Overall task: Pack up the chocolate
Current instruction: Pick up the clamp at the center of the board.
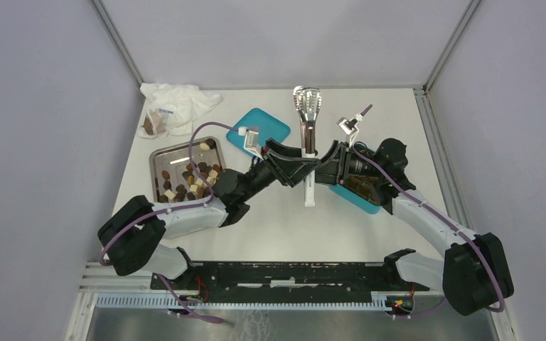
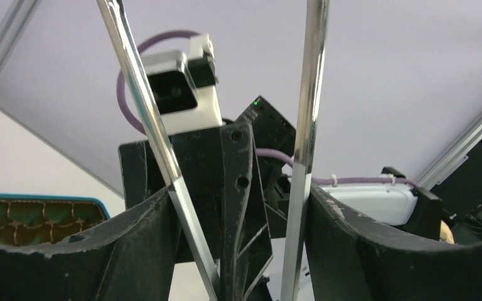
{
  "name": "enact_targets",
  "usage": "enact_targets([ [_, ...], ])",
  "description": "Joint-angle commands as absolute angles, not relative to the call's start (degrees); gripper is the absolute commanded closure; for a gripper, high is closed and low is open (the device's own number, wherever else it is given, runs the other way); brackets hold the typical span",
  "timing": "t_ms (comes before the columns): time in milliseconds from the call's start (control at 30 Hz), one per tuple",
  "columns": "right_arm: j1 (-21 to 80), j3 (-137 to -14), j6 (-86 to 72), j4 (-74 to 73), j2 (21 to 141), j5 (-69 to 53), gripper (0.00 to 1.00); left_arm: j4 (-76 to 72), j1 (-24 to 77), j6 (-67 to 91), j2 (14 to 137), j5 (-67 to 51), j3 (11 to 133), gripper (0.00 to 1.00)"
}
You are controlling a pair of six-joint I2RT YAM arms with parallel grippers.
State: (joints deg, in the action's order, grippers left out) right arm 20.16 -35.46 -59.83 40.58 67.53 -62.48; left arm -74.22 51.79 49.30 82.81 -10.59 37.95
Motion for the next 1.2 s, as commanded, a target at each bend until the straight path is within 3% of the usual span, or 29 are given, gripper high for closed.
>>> enact_targets([
  [0, 19.64, -39.04, -44.75, 29.7, 63.29, -63.01, 0.38, -80.49, 49.8, 52.84, 78.24, -10.3, 37.56, 0.29],
  [200, 15.65, -39.2, -34.42, 25.12, 58.47, -65.58, 0.25, -80.26, 48.28, 54.86, 77.05, -12.68, 37.02, 0.29],
  [467, 9.98, -41.4, -33.97, 26.83, 57.09, -70.69, 0.24, -81.75, 47.05, 56.78, 77.75, -15.56, 35.77, 0.3],
  [833, 7.21, -46.65, -26.39, 17.66, 57.59, -71.7, 0.19, -81.58, 44.04, 58.09, 77.49, -18.71, 35.23, 0.31],
  [1167, 9.84, -54.62, -37.66, 22.94, 65.04, -68.47, 0.2, -82.73, 44.12, 60.64, 83.94, -37.76, 40.73, 0.33],
])
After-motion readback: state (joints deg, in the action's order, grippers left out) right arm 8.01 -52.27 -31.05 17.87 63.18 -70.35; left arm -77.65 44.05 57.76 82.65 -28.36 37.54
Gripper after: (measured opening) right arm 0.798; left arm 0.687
